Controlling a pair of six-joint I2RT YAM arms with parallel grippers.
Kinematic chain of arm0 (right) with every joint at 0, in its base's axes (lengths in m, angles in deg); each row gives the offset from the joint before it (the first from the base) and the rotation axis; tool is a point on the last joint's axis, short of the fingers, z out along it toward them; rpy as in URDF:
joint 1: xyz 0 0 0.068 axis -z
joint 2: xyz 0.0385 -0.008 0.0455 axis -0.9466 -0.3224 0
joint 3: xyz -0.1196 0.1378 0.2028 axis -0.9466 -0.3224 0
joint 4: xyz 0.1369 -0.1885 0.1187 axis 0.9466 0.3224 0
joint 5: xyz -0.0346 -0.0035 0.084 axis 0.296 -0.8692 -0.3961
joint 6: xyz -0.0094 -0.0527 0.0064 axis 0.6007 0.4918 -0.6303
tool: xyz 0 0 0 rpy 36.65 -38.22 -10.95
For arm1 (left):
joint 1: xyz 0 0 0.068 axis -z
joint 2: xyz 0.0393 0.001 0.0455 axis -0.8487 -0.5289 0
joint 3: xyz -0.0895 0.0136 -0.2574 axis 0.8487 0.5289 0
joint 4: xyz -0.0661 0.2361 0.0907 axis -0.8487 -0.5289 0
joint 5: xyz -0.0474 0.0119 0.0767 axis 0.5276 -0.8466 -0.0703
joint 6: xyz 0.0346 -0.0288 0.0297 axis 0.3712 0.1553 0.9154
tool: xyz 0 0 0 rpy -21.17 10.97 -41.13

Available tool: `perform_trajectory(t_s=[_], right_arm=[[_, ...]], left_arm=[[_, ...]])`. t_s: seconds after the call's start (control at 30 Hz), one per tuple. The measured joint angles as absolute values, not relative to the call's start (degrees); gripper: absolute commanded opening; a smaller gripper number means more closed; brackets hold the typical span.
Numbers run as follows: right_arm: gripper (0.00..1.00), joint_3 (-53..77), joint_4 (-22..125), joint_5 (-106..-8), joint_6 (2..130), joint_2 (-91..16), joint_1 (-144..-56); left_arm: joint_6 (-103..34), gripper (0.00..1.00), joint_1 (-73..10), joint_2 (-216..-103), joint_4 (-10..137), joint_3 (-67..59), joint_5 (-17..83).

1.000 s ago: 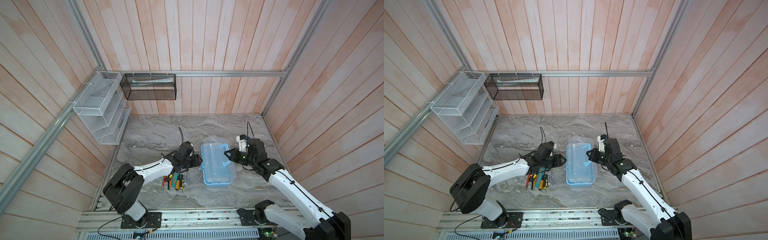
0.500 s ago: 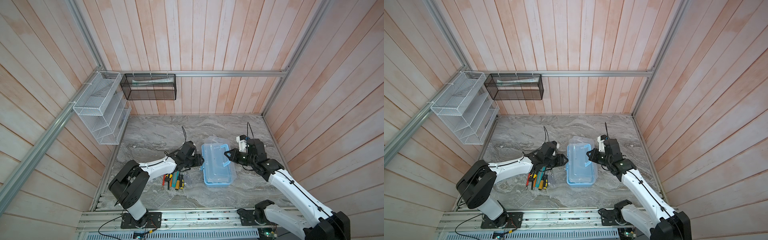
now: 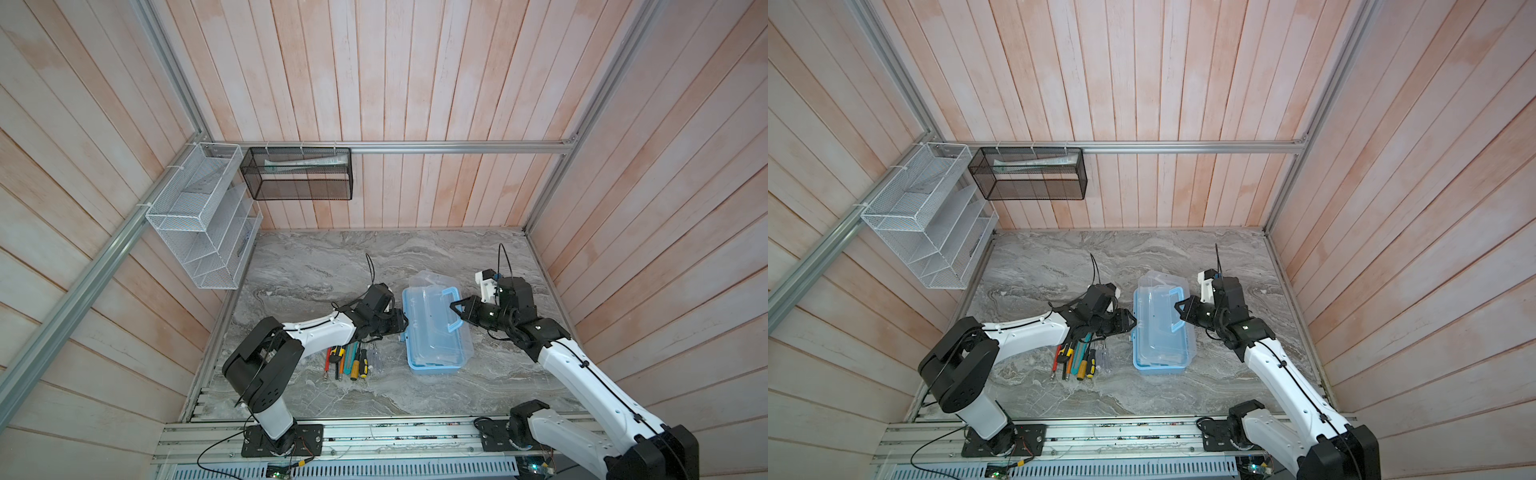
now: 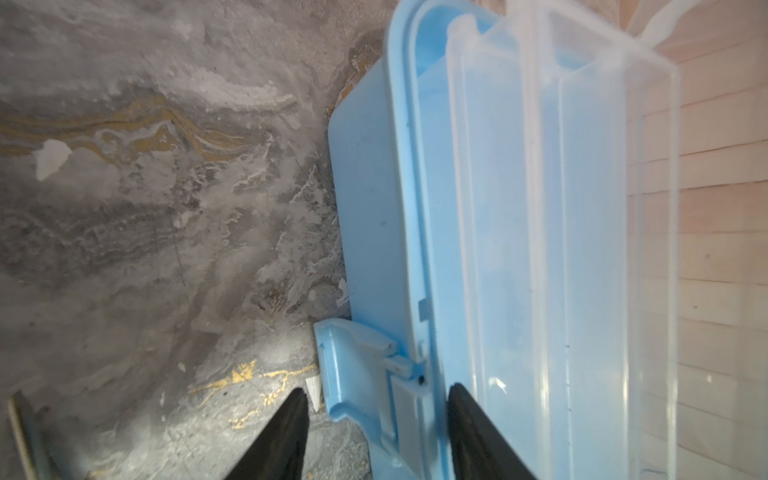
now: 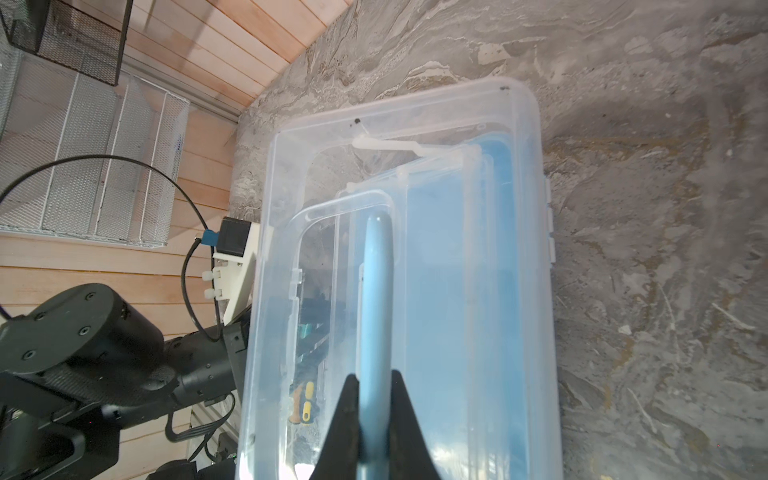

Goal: Pack the tool kit

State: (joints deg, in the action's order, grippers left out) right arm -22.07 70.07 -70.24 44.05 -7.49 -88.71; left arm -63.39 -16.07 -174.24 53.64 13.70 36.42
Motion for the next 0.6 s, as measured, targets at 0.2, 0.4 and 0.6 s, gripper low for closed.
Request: perform_trajectory(t_s=[0.2, 0.4, 0.6], right_arm=[[0.00, -20.37, 74.40, -71.93, 49.34, -6.33, -81.68], [0.00, -19.54, 78.11, -72.04, 54.39, -5.48, -74.94], [0.00, -19.56, 80.74, -72.06, 58.30, -5.42, -70.99]], left_arm=[[-63.61, 0.55, -16.86, -174.42, 54.03, 13.61, 36.66], [-63.35, 0.54, -18.12, -174.42, 53.99, 13.61, 36.64], [-63.11, 0.54, -18.32, -174.42, 54.01, 13.61, 36.64]])
